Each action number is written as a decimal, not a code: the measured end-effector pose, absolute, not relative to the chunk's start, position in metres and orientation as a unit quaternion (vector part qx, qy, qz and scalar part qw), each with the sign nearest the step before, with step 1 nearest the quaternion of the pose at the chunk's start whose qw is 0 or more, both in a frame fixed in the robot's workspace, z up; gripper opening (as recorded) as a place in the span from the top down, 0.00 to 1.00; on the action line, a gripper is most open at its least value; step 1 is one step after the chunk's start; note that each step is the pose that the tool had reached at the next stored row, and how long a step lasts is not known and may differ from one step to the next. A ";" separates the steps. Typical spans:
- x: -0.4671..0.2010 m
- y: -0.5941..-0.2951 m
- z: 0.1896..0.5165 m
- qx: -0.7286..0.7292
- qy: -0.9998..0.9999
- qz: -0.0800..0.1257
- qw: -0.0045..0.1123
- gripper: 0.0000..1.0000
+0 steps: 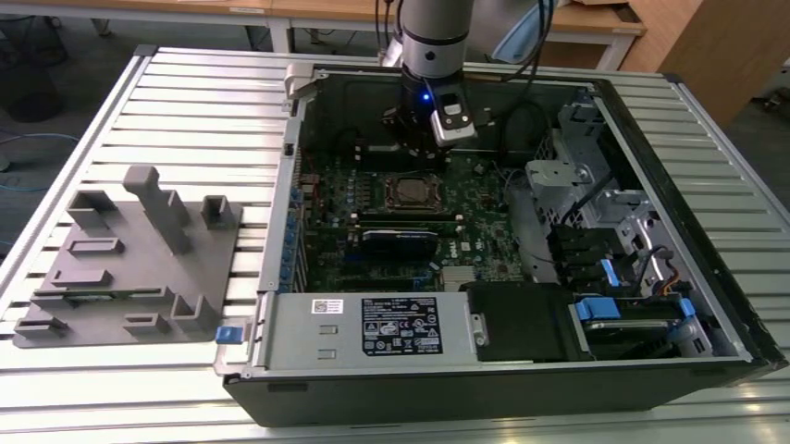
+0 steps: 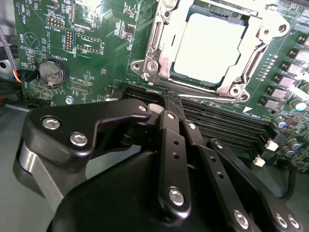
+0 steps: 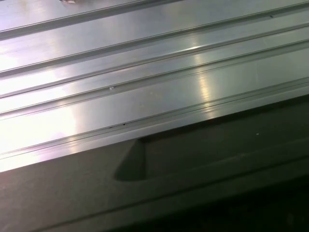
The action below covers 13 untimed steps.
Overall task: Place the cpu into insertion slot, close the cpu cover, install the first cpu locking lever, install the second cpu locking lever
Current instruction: 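Install the first cpu locking lever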
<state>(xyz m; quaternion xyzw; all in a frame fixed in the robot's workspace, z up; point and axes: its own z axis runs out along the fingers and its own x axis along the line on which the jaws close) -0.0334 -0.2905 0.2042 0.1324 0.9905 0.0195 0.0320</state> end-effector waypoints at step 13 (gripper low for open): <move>-0.033 -0.290 0.203 0.132 0.990 0.020 0.037 0.89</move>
